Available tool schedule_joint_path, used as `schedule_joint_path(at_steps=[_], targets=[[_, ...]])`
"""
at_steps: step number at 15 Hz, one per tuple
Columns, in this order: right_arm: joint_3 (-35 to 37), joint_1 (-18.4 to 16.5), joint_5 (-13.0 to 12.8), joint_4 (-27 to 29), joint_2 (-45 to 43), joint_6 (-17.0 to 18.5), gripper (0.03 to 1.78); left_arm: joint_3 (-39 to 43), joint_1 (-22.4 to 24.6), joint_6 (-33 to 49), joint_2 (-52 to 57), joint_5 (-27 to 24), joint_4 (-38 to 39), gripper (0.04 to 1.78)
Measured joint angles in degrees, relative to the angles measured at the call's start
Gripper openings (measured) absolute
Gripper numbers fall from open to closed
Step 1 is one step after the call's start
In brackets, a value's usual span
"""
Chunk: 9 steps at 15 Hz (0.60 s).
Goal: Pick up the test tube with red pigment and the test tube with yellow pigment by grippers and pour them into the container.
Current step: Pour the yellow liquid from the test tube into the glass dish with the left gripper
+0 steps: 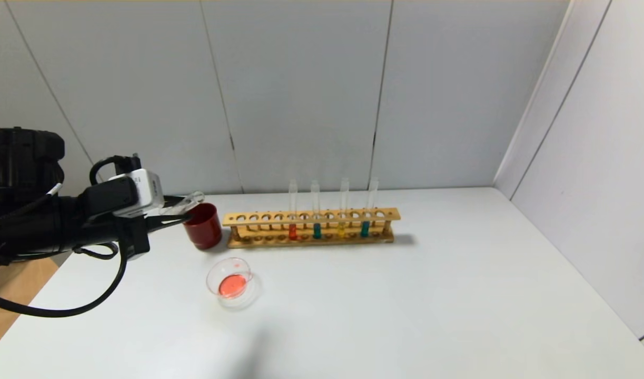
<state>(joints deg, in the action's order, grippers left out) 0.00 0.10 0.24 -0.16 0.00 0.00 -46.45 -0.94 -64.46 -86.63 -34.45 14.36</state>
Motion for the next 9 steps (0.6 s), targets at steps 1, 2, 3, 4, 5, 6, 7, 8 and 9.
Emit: schedule_joint_path(at_steps=[1,2,3,4,5,6,7,8,9], targets=[[0.0,0.0,0.0,0.0,0.0,0.0,1.75,-0.1,0.5,-1.6,-0.5,0.0,-0.2,0.31],[0.0,0.0,0.0,0.0,0.0,0.0,1.75,-0.3,0.9,-3.5,-1.0,0.0,-0.2,0.31],[0.0,0.0,0.0,0.0,0.0,0.0,1.75,-0.5,1.1,-5.6,-1.5,0.0,-0.2,0.31],[0.0,0.0,0.0,0.0,0.0,0.0,1.75,-0.7,1.3,-7.1,-1.9,0.0,-0.1,0.31],[0.0,0.0,0.0,0.0,0.0,0.0,1.75,-1.0,1.4,-8.4,-2.2,0.0,-0.2,0.31],[0.0,0.0,0.0,0.0,0.0,0.0,1.75,-1.6,1.5,-10.1,-2.4,0.0,-1.0,0.31],[0.0,0.0,0.0,0.0,0.0,0.0,1.75,-1.8,1.5,-11.3,-2.6,-0.1,-2.0,0.31],[0.0,0.0,0.0,0.0,0.0,0.0,1.75,-2.0,1.5,-12.0,-2.8,0.0,-2.2,0.31],[0.0,0.0,0.0,0.0,0.0,0.0,1.75,-2.2,1.5,-12.7,-3.1,0.0,-2.1,0.31]])
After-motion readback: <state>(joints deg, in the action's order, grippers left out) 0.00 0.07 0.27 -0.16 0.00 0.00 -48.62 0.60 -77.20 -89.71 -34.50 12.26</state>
